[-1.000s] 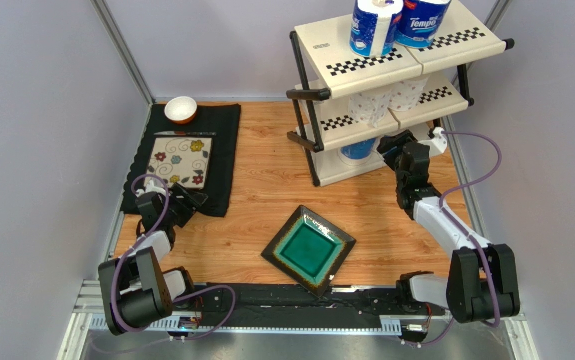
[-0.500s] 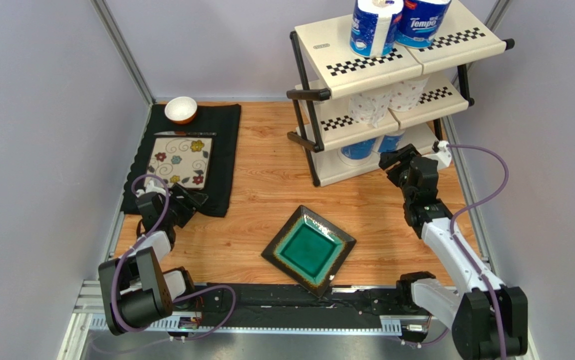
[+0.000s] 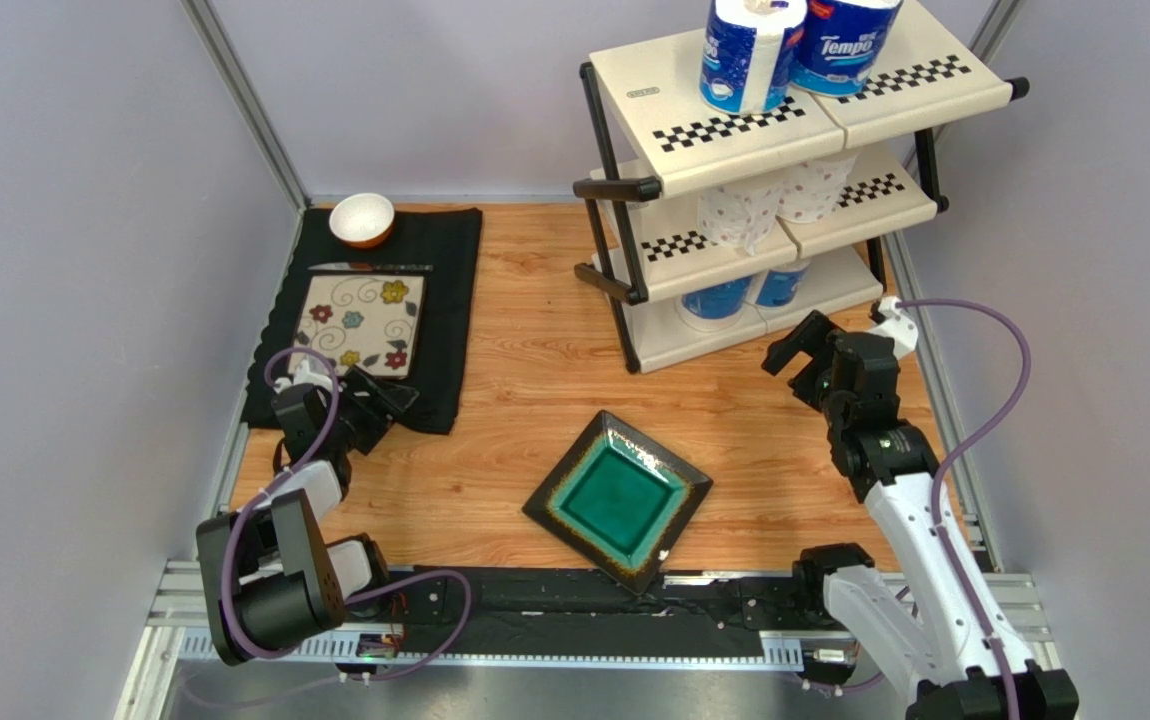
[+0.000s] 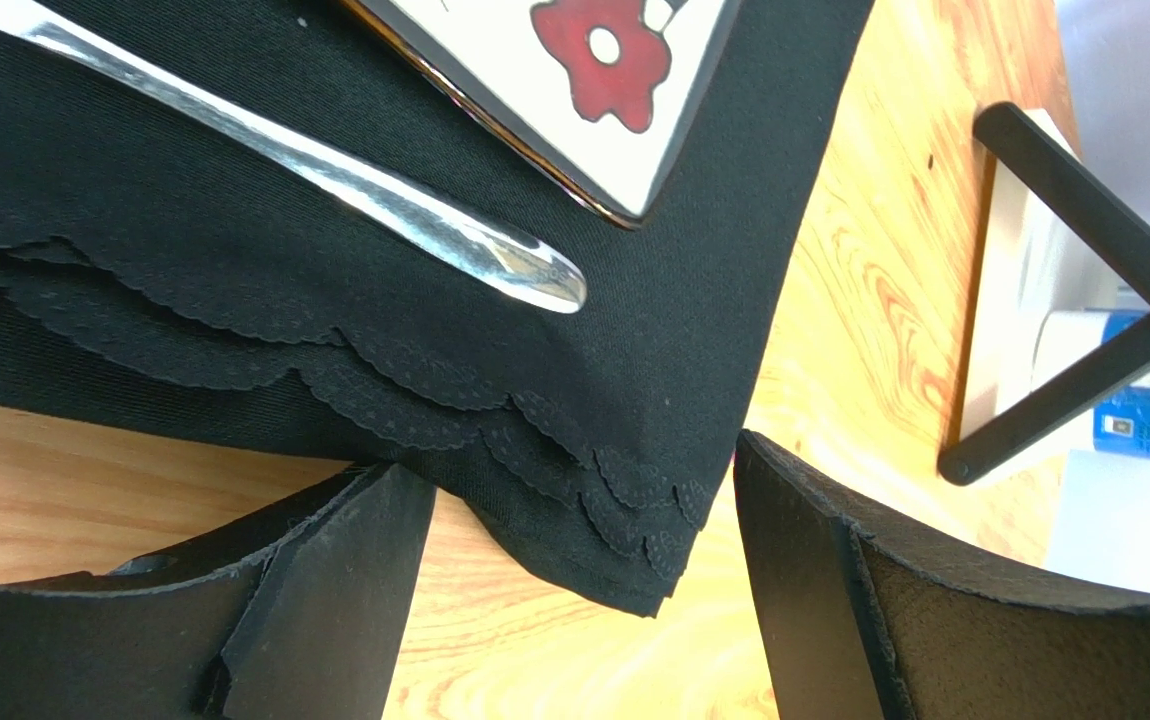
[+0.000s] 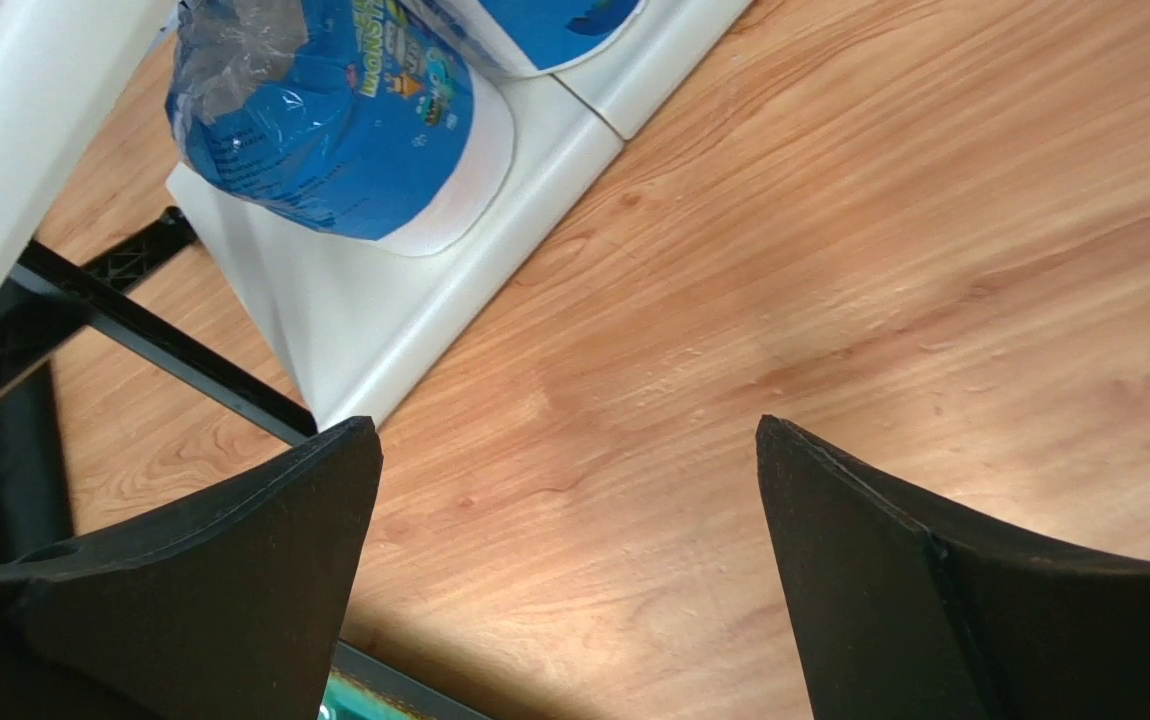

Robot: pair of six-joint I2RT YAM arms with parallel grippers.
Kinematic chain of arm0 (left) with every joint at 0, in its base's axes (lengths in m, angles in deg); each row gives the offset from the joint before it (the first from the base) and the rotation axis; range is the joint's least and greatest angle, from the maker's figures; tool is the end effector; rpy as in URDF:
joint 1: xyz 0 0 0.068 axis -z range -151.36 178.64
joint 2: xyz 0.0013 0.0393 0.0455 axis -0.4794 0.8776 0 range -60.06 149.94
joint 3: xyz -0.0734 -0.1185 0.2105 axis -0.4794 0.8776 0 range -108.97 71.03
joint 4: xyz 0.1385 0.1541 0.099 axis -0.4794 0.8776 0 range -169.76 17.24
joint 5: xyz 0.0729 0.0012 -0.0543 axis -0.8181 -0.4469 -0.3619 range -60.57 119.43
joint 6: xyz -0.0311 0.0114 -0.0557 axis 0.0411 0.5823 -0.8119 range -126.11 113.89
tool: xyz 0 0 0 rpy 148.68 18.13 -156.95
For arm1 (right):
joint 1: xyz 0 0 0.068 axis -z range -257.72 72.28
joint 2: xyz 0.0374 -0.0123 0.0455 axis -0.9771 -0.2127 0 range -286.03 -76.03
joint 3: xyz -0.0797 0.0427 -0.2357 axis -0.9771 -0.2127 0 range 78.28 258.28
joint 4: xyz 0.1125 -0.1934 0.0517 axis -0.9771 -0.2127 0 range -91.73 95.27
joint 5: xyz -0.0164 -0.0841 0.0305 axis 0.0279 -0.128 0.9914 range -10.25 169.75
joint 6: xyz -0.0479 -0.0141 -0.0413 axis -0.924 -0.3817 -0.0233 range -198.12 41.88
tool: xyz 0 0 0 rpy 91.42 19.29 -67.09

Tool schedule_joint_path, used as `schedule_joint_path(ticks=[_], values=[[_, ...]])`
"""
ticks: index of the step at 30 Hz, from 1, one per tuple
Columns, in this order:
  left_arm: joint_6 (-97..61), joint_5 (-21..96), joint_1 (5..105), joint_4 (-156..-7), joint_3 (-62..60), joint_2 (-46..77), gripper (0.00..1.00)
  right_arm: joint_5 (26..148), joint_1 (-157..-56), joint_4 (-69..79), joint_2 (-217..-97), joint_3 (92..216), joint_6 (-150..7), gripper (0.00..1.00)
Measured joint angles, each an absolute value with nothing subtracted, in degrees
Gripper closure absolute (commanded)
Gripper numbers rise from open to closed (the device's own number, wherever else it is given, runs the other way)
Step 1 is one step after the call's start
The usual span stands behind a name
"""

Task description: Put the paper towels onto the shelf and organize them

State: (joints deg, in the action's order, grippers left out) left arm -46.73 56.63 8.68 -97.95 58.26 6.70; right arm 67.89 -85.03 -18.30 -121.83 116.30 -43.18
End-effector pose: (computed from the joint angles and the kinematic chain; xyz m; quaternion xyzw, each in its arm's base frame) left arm 0.1894 0.0443 0.1320 -0.3440 0.8011 -0.2853 0.3981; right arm 0.1730 0.0117 0.2544 0.2562 0.8301 0.0914 0.4868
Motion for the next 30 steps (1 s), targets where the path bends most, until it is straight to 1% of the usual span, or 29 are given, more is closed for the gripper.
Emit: schedule_joint_path(ticks=[3,8,11,16,30], values=[[-46.7,57.5,8.7,-98.2,58.2,6.7,0.09,66.6,-85.0,-21.3,-118.5,116.4,-44.8,0.0],[-46.5,58.3,8.9,-98.2,58.2,6.4,0.05,65.9,-85.0,-24.5,-113.3,117.1,-46.7,0.0],[-45.3,57.0,10.7,-97.1,58.2,5.2,0.05,65.9,-85.0,-25.8,-112.3,118.7,-47.5,0.0],[-42.4,52.3,16.4,-94.1,57.4,3.5,0.04,66.0,-85.0,-26.1,-112.3,120.1,-48.2,0.0],[-36.3,45.5,25.4,-88.2,55.2,1.7,0.03,67.3,-85.0,-26.8,-114.8,120.1,-48.1,0.0]])
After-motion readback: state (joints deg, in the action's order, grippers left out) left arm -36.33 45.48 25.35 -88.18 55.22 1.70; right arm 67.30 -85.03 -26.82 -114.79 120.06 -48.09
